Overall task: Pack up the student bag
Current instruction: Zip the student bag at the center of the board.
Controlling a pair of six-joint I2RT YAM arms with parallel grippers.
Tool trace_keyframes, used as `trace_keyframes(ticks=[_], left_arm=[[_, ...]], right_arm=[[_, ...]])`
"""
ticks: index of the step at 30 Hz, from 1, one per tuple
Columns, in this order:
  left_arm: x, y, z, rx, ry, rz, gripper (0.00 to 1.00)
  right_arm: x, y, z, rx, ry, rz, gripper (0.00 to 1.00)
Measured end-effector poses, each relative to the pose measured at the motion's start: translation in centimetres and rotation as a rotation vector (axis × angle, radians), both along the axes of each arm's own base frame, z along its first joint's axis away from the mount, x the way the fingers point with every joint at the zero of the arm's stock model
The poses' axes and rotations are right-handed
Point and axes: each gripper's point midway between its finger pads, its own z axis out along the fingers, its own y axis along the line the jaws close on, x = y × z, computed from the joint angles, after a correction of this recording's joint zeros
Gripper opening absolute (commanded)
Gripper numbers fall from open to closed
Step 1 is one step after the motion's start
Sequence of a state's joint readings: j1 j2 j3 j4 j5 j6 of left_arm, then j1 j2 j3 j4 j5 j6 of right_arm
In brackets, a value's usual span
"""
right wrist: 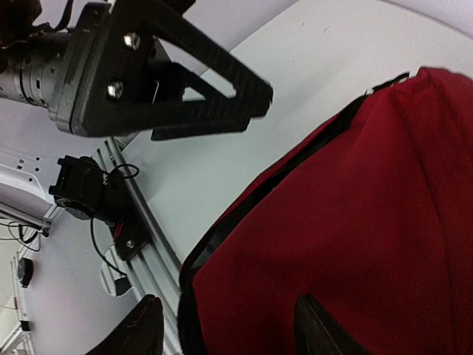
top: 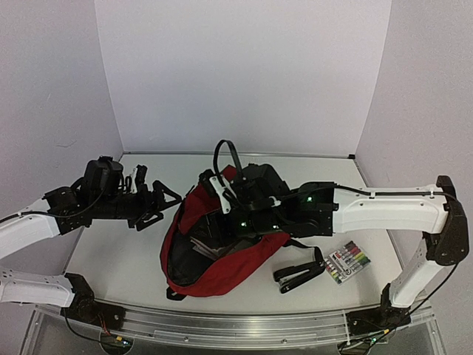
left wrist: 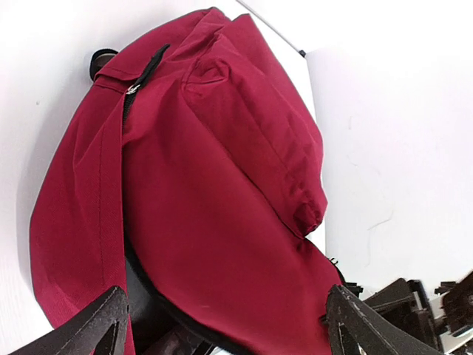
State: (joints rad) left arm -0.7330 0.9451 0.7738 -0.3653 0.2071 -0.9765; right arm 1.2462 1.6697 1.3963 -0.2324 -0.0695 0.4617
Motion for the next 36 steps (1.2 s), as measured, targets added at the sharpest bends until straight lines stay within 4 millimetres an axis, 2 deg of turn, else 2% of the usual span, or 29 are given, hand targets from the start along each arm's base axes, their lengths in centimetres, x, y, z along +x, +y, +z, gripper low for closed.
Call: trace_keyframes(ticks=[2,5,8,10,11,13,15,18,22,25,30,32,36], left_arm=[[-0.1,0.1,0.5,-0.008,-0.015,-0.001,0.94],[-0.3,0.2,0.9,-0.011,-0.034,-0.010,0.95],[-0.3,0.1,0.6,0.009,-0.041,-0.030,0.95],[-0.2,-0.3,0.3,0.034,-0.030,-0.054,0.95],[-0.1,-0.5,0.2,0.042,-0.028,-0.065,0.94],[0.2,-1.3,0.0,0.055,-0.016,-0.095,0.94],[0.4,-2.1,-0.4,0.064,-0.002,-0.124,0.94],[0.6,-3.3,-1.2,0.075,0.023,-0.169,0.94],[0.4,-4.8,-1.5,0.090,0.021,-0.231,0.94],[-0.3,-6.3,-0.5,0.095,-0.021,-0.290,0.93],[-1.7,-9.5,1.0,0.132,-0.111,-0.397,0.92],[-2.3,-11.0,0.8,0.172,-0.136,-0.436,0.92],[-3.6,-13.9,-0.6,0.278,-0.181,-0.511,0.94]], right_arm=[[-0.5,-0.6,-0.3,-0.003,0.016,-0.001,0.85],[-0.4,-3.0,0.4,0.002,0.022,-0.046,0.91],[0.7,-5.5,2.6,0.060,0.023,-0.122,0.90],[2.8,-8.3,4.0,0.125,0.041,-0.210,0.85],[3.9,-9.6,4.1,0.139,0.051,-0.256,0.82],[6.5,-12.7,3.0,0.148,0.082,-0.366,0.78],[8.2,-14.8,1.0,0.129,0.114,-0.443,0.71],[8.5,-16.7,-3.6,0.068,0.192,-0.496,0.63],[8.3,-18.2,-7.7,0.052,0.294,-0.521,0.52],[8.4,-18.4,-9.2,0.078,0.346,-0.529,0.48],[8.7,-17.4,-9.5,0.150,0.396,-0.525,0.40],[8.8,-17.1,-9.3,0.172,0.402,-0.519,0.35],[9.1,-16.6,-9.3,0.202,0.417,-0.520,0.32]])
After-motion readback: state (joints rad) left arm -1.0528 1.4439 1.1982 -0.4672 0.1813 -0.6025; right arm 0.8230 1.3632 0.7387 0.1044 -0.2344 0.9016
